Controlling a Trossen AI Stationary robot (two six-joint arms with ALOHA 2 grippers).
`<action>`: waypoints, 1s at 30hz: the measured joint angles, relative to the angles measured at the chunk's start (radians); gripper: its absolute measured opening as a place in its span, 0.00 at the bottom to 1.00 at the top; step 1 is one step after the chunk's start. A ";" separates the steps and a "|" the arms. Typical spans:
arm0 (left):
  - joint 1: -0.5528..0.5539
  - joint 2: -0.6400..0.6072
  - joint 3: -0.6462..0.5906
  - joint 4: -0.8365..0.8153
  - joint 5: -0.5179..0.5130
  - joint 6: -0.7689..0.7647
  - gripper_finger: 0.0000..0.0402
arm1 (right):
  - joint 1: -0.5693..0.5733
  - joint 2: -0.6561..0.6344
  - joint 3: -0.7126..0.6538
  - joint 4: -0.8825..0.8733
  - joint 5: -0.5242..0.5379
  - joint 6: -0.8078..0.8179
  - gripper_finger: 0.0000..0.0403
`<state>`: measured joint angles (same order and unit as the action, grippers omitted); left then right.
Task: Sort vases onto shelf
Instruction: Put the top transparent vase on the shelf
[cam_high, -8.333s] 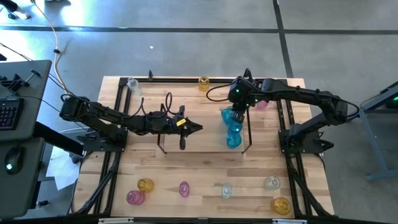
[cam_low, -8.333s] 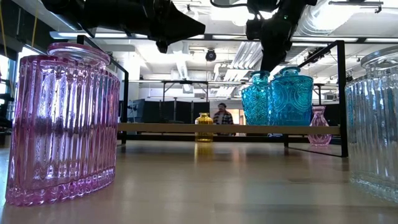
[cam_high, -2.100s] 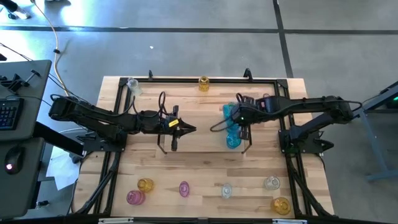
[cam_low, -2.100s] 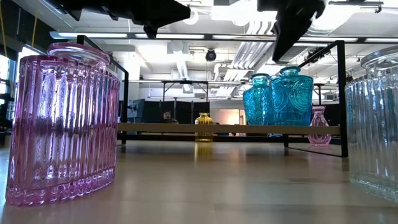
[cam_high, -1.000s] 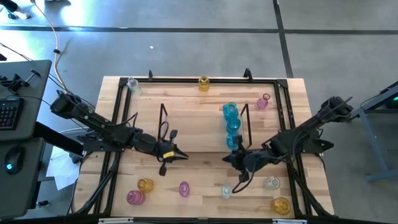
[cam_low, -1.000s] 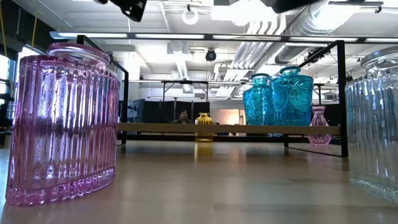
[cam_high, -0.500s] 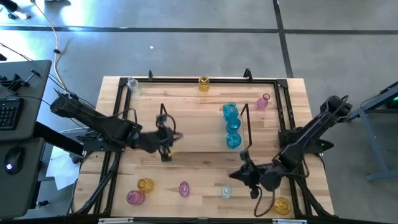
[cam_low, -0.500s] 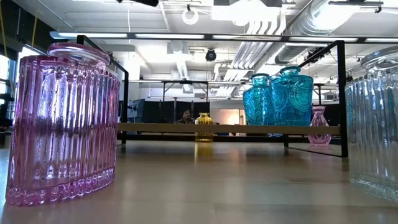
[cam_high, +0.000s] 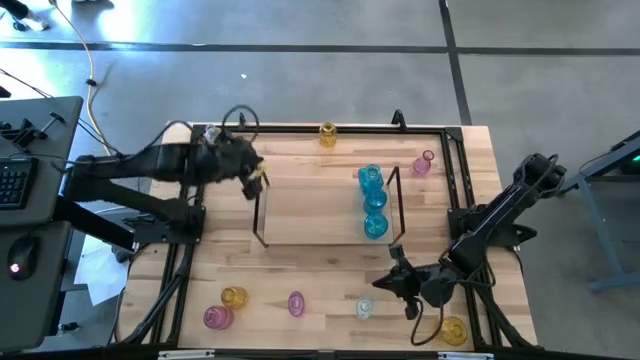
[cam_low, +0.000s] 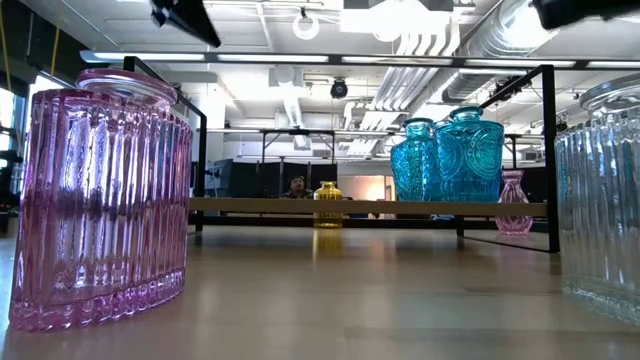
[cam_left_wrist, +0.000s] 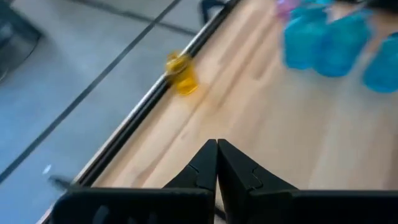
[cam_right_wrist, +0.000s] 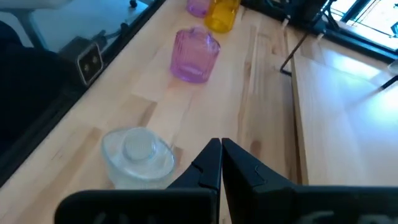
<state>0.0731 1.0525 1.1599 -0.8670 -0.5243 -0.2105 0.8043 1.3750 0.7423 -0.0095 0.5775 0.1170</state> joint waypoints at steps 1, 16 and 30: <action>0.044 -0.002 0.000 -0.008 0.014 0.003 0.00 | 0.001 0.000 -0.013 0.013 -0.001 0.005 0.00; 0.631 0.127 -0.001 -0.091 0.270 0.220 0.06 | 0.002 -0.002 0.000 0.022 -0.010 0.014 0.00; 0.828 0.362 0.040 -0.215 0.251 0.349 0.32 | 0.002 -0.002 0.001 0.022 -0.012 0.014 0.00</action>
<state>0.9011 1.4149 1.1997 -1.0817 -0.2730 0.1380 0.8059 1.3731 0.7429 0.0120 0.5657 0.1310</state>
